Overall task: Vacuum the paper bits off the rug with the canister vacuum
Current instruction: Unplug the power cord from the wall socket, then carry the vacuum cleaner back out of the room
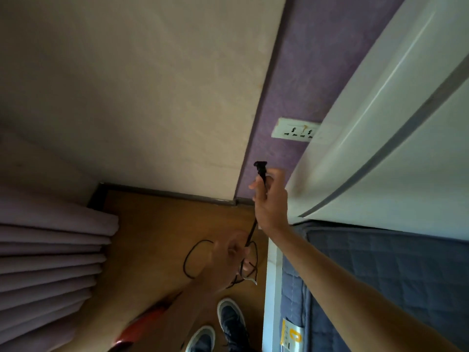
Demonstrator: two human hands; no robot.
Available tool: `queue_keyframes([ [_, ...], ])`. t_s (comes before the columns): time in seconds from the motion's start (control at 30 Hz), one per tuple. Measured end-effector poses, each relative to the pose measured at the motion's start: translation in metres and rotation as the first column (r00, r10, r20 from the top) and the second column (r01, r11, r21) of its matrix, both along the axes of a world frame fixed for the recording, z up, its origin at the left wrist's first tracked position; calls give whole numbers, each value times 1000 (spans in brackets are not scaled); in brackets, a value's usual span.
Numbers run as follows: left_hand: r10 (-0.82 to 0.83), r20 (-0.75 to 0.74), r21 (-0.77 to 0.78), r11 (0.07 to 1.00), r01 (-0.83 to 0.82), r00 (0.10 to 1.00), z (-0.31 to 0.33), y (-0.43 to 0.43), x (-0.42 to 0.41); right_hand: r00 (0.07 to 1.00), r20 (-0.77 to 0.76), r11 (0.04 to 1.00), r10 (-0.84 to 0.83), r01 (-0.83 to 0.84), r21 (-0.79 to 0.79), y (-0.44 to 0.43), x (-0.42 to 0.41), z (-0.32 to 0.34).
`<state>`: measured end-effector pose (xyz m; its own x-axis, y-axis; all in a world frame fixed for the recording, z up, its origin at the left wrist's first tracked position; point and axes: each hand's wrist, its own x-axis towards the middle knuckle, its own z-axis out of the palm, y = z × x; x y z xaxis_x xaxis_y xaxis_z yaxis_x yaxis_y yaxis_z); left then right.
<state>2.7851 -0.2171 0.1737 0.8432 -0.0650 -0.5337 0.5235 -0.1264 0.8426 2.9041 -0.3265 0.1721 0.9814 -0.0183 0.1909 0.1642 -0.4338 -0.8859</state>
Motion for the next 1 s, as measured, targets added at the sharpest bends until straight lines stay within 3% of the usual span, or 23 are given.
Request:
queue_keyframes([
  [0.2,122,57,94,987,-127,991,-11,9,-22,988,-12,988,155,-154,27,28,-6,1],
  [0.47,311,41,-25,950,-311,949,-32,22,-52,927,-92,931,363,-356,86,81,-24,-5],
  [0.77,581,-60,-58,810,-583,812,-59,34,-117,780,-200,804,594,-582,121,147,-88,-32],
  [1.0,722,-24,-10,692,-722,692,-55,56,-181,607,-258,650,751,-748,133,211,-160,-44],
])
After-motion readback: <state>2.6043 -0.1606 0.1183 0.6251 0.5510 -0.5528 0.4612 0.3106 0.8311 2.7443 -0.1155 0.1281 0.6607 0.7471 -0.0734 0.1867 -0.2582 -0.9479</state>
